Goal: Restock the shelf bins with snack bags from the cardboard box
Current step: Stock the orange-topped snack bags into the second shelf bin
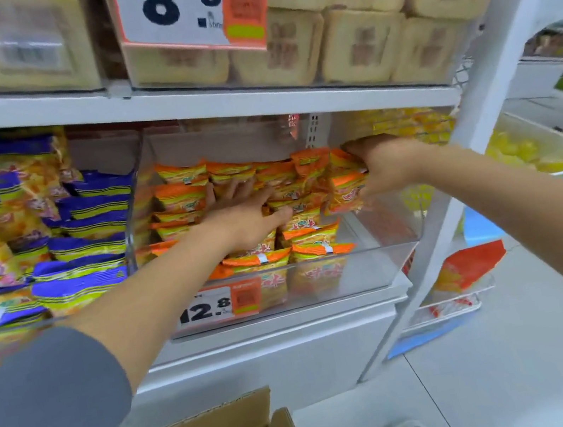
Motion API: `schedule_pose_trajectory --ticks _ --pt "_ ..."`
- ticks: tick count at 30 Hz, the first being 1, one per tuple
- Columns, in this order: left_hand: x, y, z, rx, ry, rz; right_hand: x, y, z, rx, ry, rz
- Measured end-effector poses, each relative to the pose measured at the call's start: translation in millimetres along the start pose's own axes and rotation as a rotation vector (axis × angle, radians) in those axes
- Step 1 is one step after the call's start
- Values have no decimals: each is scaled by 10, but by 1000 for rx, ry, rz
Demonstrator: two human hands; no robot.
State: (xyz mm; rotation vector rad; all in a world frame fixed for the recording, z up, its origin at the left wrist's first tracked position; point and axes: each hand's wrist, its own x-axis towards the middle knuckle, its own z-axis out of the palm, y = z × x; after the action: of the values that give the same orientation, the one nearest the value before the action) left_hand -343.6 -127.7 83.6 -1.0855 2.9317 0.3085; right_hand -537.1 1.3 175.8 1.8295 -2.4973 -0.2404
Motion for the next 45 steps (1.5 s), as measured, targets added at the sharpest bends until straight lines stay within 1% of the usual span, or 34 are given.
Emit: schedule_pose_trajectory --ticks 2,4,5,7,8,11,14,16,18,20,23,25,26,27,29,31,32,33,36,40,41,43,45 --pt "27 -35 51 14 28 10 254 -65 25 -105 -159 -16" --pt "28 -46 41 11 34 20 451 -137 103 -194 -270 -38" --pt "26 -48 37 16 35 23 521 -173 163 -242 -287 -44" --pt "32 -52 37 17 48 26 619 -210 281 -327 -271 -46" --pt "35 -54 36 13 54 28 644 -221 312 -332 -267 -45" --pt "40 -65 34 3 60 29 653 -203 336 -247 -304 -24" --pt "46 -64 26 -14 55 27 531 -194 308 -62 -320 31" --pt "51 -66 30 -13 55 28 458 -202 310 -17 -265 27" --pt "57 -71 34 -13 56 29 429 -207 336 -19 -174 35" --pt "54 -74 39 -15 57 29 423 -221 364 -19 -118 47" --pt "39 -74 43 -14 56 37 428 -209 380 40 -170 45" --pt "33 -74 44 -14 60 38 404 -178 330 170 -215 82" --pt "32 -72 42 -17 61 38 383 -164 301 204 -211 89" --pt "31 -69 40 -19 61 38 361 -157 283 181 -185 88" --pt "28 -65 31 -22 57 38 330 -168 285 51 -117 74" --pt "25 -64 18 -24 50 39 307 -209 321 -87 -75 9" --pt "24 -66 14 -24 46 37 304 -212 342 -109 -60 -21" --pt "23 -67 13 -23 43 35 307 -204 362 -96 -50 -25" --pt "23 -64 14 -24 35 32 333 -151 387 22 -35 60" --pt "26 -66 16 -31 33 35 366 -171 489 40 -36 105" --pt "22 -64 16 -35 31 37 356 -175 501 79 -30 112" --pt "18 -66 6 -58 34 36 293 -159 493 187 3 121" --pt "-20 -50 -53 -123 45 40 177 -140 479 210 74 119"
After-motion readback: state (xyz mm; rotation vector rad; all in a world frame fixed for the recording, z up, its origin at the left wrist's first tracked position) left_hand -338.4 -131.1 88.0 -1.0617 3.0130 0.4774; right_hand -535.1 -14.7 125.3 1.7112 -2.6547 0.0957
